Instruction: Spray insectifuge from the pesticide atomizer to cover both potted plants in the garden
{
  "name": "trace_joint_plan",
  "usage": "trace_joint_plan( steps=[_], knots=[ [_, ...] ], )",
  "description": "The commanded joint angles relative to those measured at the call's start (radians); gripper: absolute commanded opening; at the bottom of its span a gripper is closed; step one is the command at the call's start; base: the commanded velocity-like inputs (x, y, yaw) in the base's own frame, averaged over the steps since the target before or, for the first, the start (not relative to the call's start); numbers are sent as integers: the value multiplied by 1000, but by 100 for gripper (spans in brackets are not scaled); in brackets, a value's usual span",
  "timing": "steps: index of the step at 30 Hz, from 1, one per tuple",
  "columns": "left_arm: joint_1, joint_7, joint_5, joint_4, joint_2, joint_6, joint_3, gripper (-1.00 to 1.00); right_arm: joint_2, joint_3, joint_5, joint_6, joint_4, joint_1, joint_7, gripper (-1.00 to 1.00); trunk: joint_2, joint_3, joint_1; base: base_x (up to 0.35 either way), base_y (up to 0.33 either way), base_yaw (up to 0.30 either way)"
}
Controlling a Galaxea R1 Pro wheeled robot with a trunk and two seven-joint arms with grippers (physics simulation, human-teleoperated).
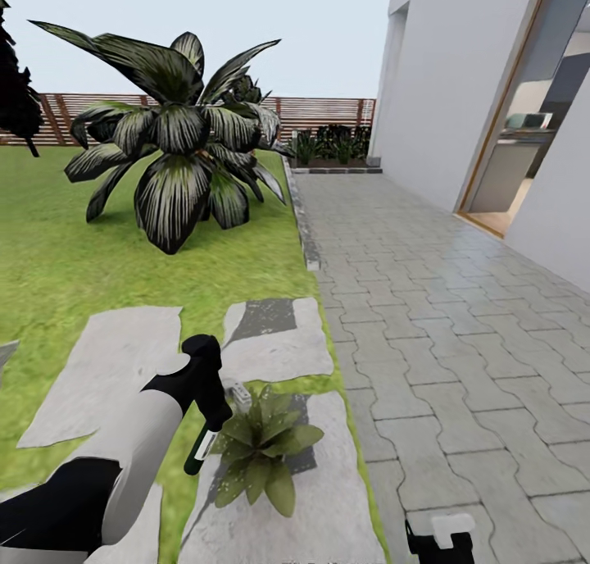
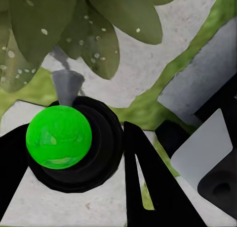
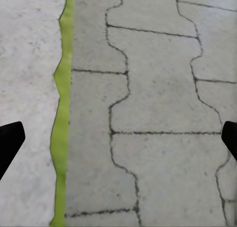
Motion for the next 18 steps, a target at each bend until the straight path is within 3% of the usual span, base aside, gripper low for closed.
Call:
trace_joint_plan(
  steps=[1, 18],
  knots=[
    [-1, -10, -9, 0, -1, 11, -1, -100, 0, 9, -10, -2, 0, 0, -1, 100, 0, -1, 0, -30, -270, 275],
    [-1, -9, -10, 0, -1, 11, 0, -100, 0, 9, -10, -2, 0, 0, -1, 100, 0, -1, 0, 122, -264, 265]
  ],
)
